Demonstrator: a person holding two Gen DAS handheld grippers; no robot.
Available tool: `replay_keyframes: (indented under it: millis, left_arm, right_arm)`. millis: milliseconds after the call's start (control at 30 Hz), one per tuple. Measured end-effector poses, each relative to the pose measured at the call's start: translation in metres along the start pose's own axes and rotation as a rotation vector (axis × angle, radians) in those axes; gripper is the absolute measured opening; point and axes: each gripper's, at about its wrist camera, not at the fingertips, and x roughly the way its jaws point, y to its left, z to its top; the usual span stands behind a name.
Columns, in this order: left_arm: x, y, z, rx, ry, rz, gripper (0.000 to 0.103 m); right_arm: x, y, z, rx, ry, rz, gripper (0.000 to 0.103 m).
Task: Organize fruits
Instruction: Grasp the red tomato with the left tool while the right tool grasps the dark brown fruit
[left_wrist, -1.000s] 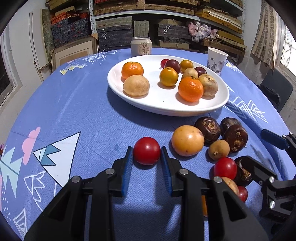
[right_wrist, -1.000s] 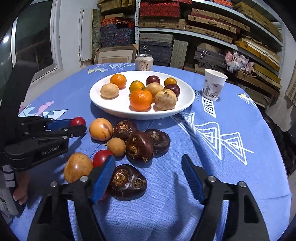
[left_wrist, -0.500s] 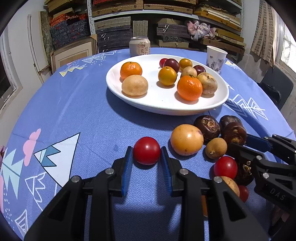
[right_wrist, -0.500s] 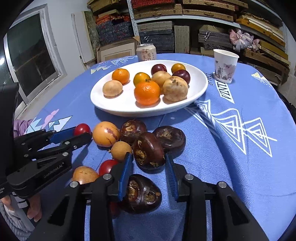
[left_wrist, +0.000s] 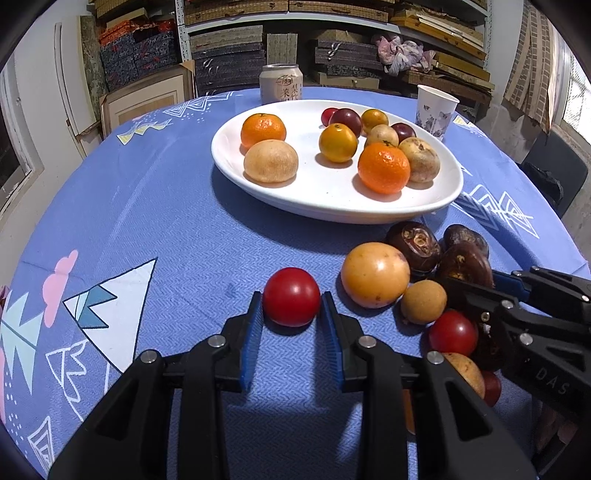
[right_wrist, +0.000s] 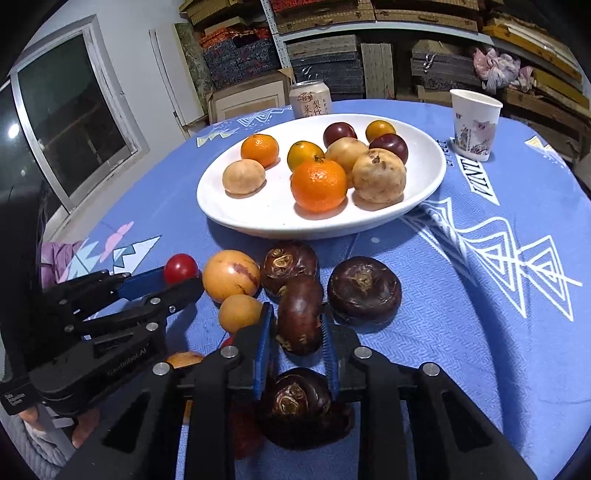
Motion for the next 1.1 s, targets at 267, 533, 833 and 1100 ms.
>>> replay_keyframes:
  millis: [267,533,833,1100]
  left_arm:
    - [0.001,0.001,0.0,-0.004,0.003,-0.013,0.03]
    - [0.0,0.0,0.0,0.001,-0.004,-0.041,0.029]
    - [-0.001,0.0,0.0,0.004,-0.01,-0.021,0.029]
    - [-0.015,0.006,0.003,-0.02,-0.054,-0.035,0.029]
  right_arm:
    - [0.0,-0.002,-0.002,0.012,0.008,0.003,0.023]
    - [0.0,-0.004,-0.003,0.033,0.016,0.003,0.023]
    - [-0.006,-0.006,-0.005,0.049,-0.011,0.029,0.023]
    - [-0.019,0.004,-0.004,0.01,-0.055,0.001,0.023]
